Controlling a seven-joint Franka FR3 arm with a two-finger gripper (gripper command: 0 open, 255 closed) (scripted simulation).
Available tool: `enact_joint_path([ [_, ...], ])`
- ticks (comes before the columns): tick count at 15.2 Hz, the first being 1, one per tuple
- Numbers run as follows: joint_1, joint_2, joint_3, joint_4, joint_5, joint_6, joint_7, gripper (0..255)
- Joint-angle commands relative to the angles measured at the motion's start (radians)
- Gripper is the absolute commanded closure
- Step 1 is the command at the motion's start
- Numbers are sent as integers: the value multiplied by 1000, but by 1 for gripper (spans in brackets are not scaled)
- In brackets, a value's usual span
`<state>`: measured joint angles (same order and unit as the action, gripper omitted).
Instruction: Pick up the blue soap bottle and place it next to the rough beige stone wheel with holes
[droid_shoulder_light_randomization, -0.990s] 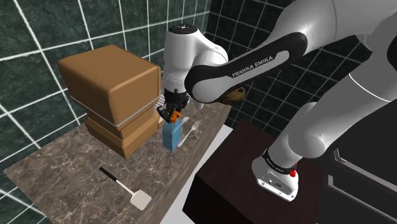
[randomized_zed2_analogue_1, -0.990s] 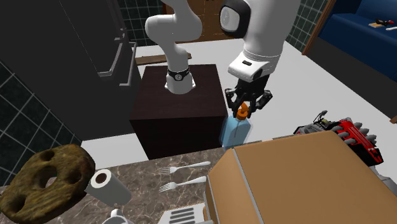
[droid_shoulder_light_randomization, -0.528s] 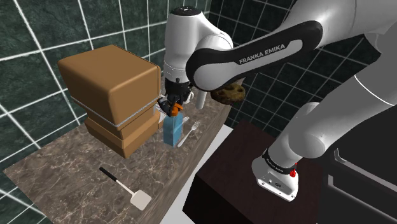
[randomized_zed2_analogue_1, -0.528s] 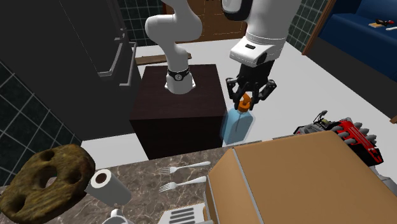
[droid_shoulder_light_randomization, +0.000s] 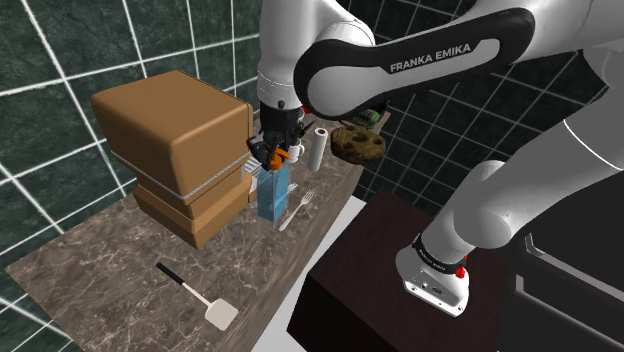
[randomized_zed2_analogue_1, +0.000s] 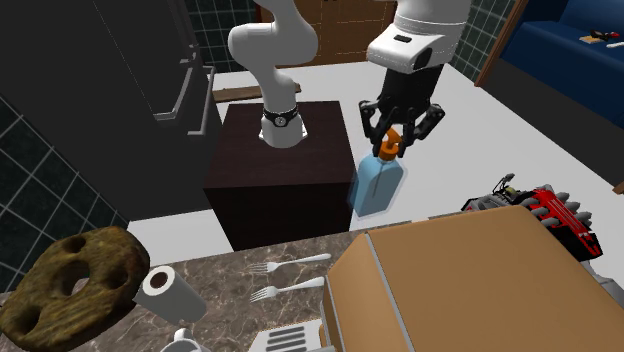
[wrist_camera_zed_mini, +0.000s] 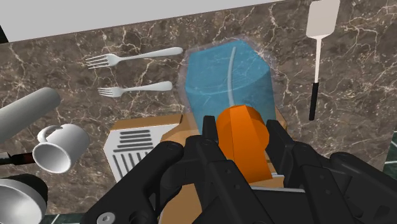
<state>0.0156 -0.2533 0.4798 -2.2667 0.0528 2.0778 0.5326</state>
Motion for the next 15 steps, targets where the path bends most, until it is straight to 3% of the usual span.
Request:
enact_joint_path([
  [1,0,-6,-2,21,2,-26,-2,255],
  [15,-2,-41,-23,179,10,-216,-21,255],
])
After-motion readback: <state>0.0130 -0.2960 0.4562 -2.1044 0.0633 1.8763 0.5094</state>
